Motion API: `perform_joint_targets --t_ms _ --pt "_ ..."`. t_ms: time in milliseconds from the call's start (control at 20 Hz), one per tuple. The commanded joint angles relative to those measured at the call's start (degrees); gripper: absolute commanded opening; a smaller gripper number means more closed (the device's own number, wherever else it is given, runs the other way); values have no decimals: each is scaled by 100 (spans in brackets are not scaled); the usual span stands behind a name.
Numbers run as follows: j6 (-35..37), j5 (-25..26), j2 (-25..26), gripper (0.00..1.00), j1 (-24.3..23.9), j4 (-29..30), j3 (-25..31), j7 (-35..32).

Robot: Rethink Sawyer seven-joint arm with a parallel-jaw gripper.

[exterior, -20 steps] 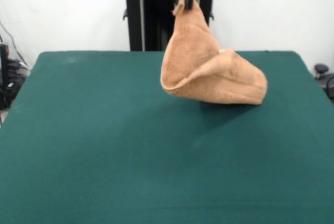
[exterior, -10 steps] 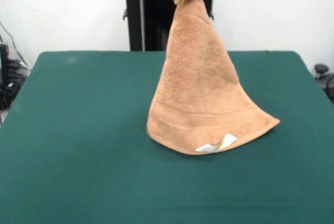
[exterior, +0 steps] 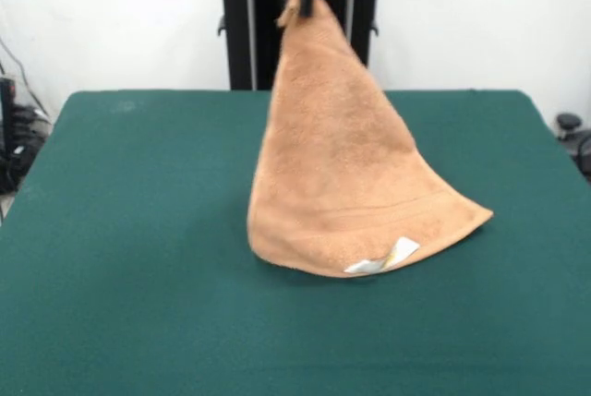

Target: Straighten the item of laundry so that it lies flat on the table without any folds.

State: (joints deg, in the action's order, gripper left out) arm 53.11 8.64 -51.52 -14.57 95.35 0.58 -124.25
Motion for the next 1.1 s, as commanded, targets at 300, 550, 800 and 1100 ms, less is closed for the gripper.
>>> perform_joint_targets --t_ms 300,550,800,1100 --pt "-2542 780 1674 0 -1002 1033 881 740" --pt "-3061 1203 2096 0 -1071 850 859 562" --pt "-3238 1418 2301 0 -1060 702 909 411" --pt "-3350 1536 2425 0 -1015 593 937 232"
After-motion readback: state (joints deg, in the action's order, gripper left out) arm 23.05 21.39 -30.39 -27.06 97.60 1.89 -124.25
